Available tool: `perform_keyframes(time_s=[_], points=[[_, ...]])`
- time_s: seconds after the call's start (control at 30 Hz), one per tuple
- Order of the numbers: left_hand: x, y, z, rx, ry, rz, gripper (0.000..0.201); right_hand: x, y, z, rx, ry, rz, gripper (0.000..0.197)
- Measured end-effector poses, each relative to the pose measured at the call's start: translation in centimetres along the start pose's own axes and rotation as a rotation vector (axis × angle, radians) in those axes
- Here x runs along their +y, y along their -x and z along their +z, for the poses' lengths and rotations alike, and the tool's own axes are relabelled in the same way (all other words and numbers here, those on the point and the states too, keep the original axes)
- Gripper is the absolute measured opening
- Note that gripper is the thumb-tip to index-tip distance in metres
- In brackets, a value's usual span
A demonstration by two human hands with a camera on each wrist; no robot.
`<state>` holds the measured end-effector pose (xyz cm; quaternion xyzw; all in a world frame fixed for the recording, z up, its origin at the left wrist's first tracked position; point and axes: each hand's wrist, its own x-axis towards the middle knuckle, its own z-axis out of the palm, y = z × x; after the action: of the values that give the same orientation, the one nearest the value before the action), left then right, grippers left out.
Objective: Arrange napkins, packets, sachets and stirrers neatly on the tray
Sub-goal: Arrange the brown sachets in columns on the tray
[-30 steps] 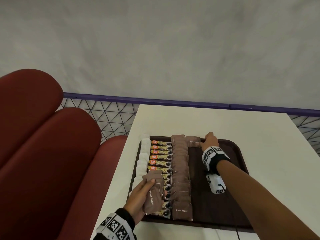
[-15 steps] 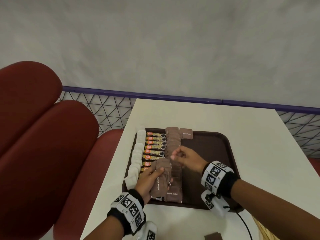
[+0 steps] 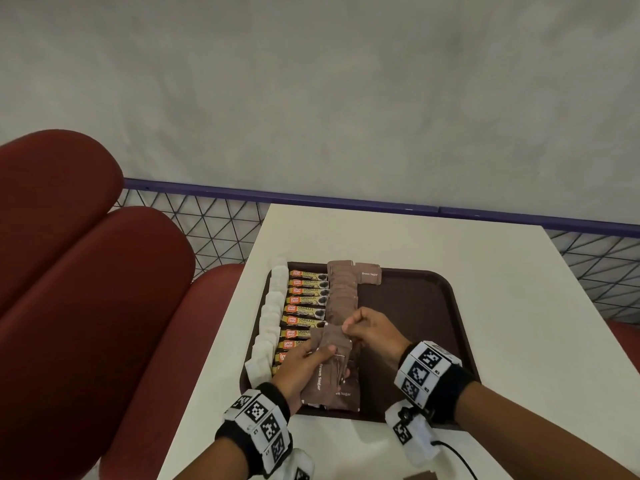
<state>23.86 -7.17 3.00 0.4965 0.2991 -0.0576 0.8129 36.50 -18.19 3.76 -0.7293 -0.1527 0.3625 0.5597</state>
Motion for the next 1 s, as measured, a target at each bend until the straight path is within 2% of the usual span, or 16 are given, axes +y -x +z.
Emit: perform_keyframes(time_s=[0.07,0.2,0.3,0.4,0.5,0.67,0.8,0.9,1.0], points=[[-0.2,-0.1,0.1,0.006,-0.026,-0.004,0.027,-0.1,0.2,-0.5,-0.087,0.013,0.008,0.018],[-0.4,-0.5,0.1,0.042,-0.085,-0.023,0.031,-0.7,0.1,-1.6,-0.204,0.141,0.032,0.034],[-0.2,-0.6,-0.1,0.055,-0.092,-0.028,0.029,-1.0,-0.1,-1.9,-0.22,0.048,0.058,0.022],[0.2,-0.6,-0.2,0.042,-0.069,-0.042,0.025,-1.2,-0.3,-2.3,-0.194,-0.119,0.111,0.018],[0.2,-0.6,-0.5,0.052,-0.034,-0.047,0.027,-1.3,-1.1,-3.2,-0.072,-0.232,0.143,0.016],[0.2,-0.7,-1.6,0.109,0.075,-0.034,0.03,-1.1,-3.8,-5.9,0.151,-0.253,0.189,0.024],[0.7,-0.8,-2.5,0.111,0.155,-0.034,0.026,0.0,-7.4,-7.9,0.332,-0.086,0.18,0.029],[1.0,-0.8,-3.0,0.11,0.169,-0.032,0.03,1.2,-10.0,-8.2,0.458,0.035,0.172,0.029],[1.0,-1.2,-3.5,0.137,0.179,-0.017,0.034,1.8,-11.7,-7.9,0.523,0.127,0.178,0.032]])
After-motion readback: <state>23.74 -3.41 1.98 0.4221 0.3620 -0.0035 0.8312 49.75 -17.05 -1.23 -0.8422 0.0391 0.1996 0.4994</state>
